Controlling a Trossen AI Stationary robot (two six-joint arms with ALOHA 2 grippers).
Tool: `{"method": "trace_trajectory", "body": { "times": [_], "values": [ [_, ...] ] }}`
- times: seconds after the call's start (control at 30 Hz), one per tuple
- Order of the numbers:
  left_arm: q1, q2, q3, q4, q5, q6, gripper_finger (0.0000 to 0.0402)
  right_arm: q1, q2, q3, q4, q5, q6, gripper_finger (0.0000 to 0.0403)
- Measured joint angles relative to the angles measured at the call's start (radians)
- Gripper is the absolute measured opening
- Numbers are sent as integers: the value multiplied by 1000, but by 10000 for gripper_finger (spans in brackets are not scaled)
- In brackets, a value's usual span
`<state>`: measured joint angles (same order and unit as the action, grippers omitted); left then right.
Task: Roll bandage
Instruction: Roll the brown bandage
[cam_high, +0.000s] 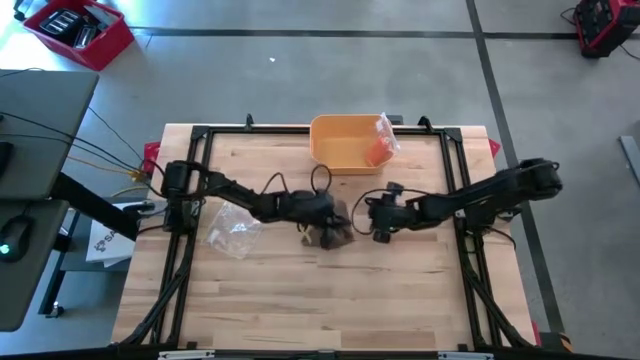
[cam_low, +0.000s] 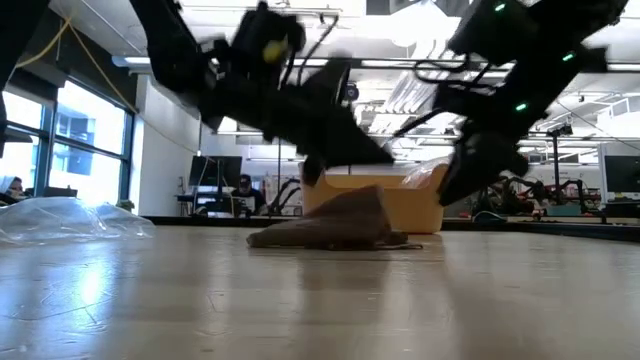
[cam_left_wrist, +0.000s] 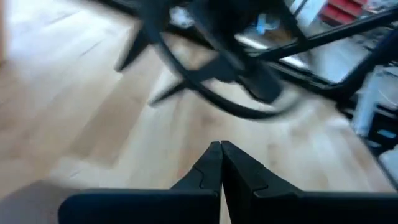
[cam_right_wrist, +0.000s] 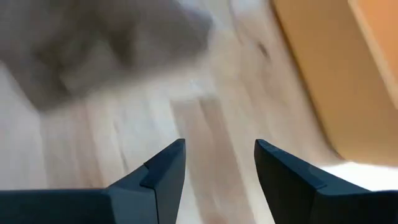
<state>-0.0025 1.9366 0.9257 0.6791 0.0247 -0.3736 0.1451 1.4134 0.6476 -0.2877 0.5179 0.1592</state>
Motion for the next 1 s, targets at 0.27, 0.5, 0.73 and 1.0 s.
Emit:
{"method": "trace_trajectory", "body": {
  "times": [0.27,0.5,0.73,1.0],
  "values": [
    [-70,-25,101,-412,-170,-118,0,-53,-124,-53,146,-292,-83,183],
    [-119,-14,125,-704,-113,-220,0,-194,18,-63,402,-413,4,183],
    [-225,-115,123,-1090,-355,-388,0,-155,80,-54,400,-434,-29,183],
    [-280,-331,122,-1425,-605,-643,0,-79,80,-54,432,-572,-150,183]
  ]
}}
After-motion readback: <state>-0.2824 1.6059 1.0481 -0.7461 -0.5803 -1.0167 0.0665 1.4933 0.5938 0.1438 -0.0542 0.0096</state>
